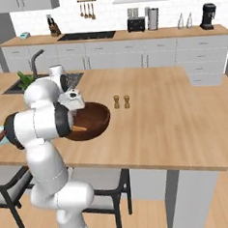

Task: Place one bun and one sausage from the bowl on each plate.

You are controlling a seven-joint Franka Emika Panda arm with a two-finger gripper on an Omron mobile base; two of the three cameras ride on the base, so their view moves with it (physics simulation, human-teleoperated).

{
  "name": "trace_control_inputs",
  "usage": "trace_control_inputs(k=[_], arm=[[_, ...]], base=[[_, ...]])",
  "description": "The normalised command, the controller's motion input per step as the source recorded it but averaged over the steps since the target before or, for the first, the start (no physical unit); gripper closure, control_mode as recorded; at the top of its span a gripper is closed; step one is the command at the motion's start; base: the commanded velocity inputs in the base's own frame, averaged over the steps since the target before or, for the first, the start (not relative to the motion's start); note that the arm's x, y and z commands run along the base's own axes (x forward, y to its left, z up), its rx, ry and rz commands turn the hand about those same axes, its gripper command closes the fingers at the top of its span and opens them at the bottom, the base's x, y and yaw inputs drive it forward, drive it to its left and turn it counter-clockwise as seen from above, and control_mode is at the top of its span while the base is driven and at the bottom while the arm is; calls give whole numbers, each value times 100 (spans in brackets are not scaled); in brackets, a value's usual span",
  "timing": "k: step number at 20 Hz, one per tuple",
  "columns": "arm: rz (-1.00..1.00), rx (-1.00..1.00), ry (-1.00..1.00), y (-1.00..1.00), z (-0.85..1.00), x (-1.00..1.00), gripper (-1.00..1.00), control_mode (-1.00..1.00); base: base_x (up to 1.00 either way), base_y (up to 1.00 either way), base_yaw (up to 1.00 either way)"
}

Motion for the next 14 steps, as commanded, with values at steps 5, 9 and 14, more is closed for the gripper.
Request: trace_control_inputs(k=[5,9,14], arm=[[22,0,-16,-24,2,-100,100,-100],[24,-1,-19,-20,-6,-100,100,-100],[5,0,-1,-9,-2,-44,100,-100]], base=[[0,0,0],[0,0,0],[0,0,0]])
